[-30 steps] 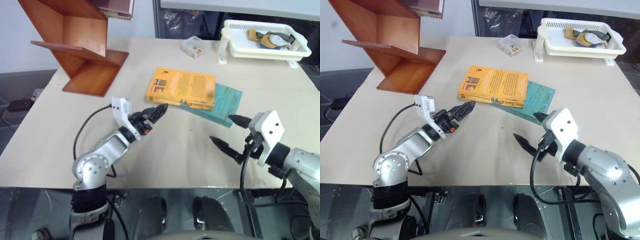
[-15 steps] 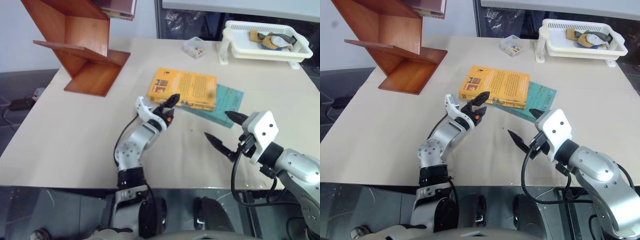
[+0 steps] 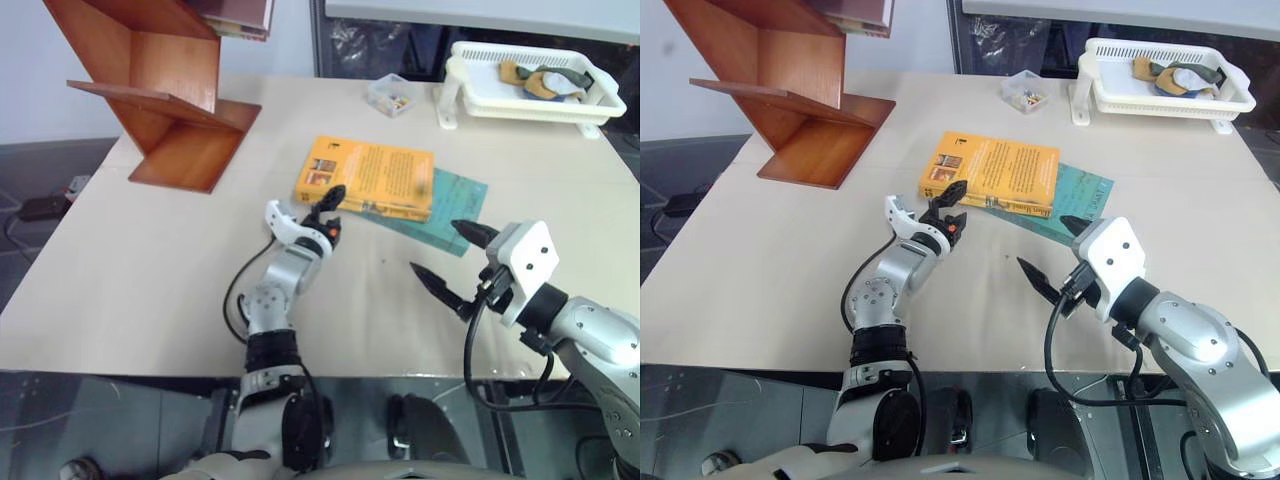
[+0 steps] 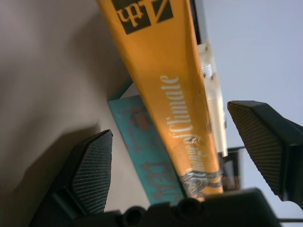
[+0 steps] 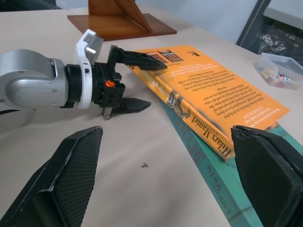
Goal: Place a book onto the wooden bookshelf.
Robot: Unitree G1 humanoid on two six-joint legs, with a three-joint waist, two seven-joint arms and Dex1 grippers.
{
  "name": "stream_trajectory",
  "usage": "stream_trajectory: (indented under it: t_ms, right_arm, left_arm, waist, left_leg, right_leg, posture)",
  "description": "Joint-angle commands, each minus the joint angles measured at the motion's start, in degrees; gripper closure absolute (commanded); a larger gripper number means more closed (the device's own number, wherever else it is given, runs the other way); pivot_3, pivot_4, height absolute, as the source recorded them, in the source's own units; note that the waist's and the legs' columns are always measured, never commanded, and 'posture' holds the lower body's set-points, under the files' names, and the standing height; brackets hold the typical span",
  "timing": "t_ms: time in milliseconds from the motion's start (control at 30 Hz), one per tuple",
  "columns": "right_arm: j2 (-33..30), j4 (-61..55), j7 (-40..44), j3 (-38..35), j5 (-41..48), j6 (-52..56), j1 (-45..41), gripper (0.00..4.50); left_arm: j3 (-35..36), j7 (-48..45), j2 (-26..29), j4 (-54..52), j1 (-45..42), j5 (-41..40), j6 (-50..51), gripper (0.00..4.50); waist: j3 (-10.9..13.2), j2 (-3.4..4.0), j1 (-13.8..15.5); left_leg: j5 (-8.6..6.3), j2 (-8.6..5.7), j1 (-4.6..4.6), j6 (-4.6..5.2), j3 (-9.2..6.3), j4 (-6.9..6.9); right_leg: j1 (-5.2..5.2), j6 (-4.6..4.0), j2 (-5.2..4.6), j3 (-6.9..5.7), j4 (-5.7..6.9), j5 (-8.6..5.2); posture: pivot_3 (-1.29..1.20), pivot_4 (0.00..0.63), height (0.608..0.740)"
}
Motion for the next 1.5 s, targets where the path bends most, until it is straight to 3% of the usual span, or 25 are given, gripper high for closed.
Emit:
stream_trajectory:
  t_ms: [33,467,1333,1500]
  right_arm:
    - [-0.54,-1.27,-0.48,-1.35,0.29,-1.51,-0.15,0.04]
    - [-1.18,-1.14,-0.59,-1.60,0.20,-1.56,-0.43,0.04]
    - [-1.96,-0.18,-0.98,-1.14,0.45,-1.88,-0.77,0.04]
    - [-2.04,-0.44,-1.09,-1.14,0.55,-1.90,-0.59,0.00]
  left_arm:
    - [-0.01,-1.41,-5.50,3.91,-6.37,-1.55,-0.92,0.00]
    - [-0.93,-7.80,-2.10,10.24,-10.09,-4.17,5.71,0.00]
    - [-0.01,-0.20,-4.16,5.42,-8.76,-7.83,4.25,0.00]
    - [-0.54,1.71,-4.61,3.15,-8.22,-9.26,4.36,1.16]
  waist:
    - [-0.03,-0.01,0.01]
    - [-0.06,-0.03,-0.05]
    - [-0.06,-0.03,0.00]
    - [-0.05,-0.03,0.02]
  left_leg:
    - [0.00,0.00,0.01,0.00,-0.02,0.00]
    - [-0.01,-0.02,-0.13,0.01,-0.16,-0.03]
    - [-0.01,-0.02,-0.61,0.01,-0.53,-0.04]
    - [0.00,-0.03,-0.67,0.01,-0.59,-0.03]
  right_leg:
    - [0.03,0.00,0.00,-0.01,0.00,0.00]
    - [0.04,0.00,-0.04,-0.15,-0.17,0.00]
    - [-0.14,0.06,-0.01,-0.51,-0.43,0.18]
    - [-0.14,0.06,-0.01,-0.57,-0.46,0.23]
  posture:
    - [0.00,0.150,0.740]
    - [0.00,0.150,0.740]
    - [0.00,0.150,0.740]
    - [0.00,0.150,0.740]
